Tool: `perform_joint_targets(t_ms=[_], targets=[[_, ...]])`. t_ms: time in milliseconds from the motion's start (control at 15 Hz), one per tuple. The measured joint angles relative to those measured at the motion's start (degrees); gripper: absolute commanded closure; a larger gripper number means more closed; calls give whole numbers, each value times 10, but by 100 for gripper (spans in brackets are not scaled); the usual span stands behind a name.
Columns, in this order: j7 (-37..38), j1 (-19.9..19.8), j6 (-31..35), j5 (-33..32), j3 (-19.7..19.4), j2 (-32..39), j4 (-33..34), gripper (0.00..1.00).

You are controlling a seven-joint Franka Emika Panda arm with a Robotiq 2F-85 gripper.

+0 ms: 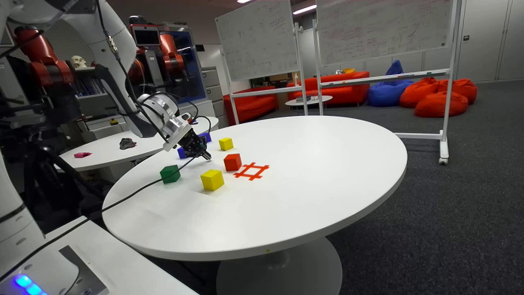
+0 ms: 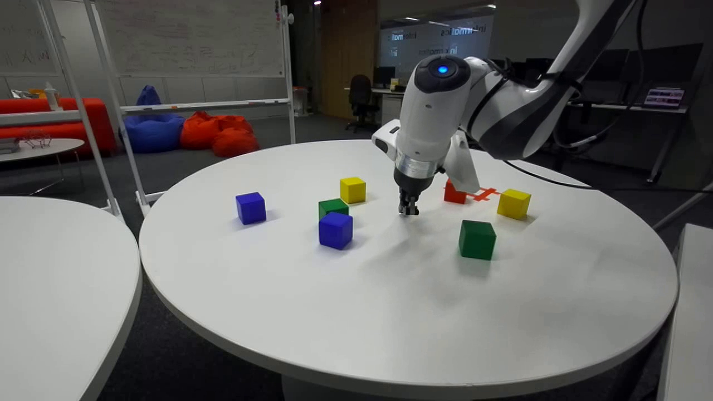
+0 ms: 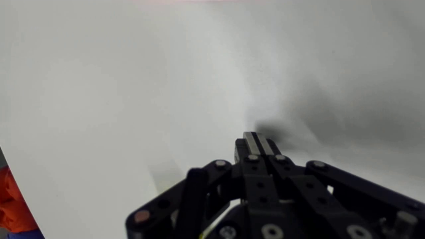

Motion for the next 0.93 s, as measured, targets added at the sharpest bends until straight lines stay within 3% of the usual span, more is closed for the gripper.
perform_joint_targets(t_ms=[533,933], targets=[[-9,2,7,-1,2,2,1,100],[35,-3,46,118,4,4,8,100]])
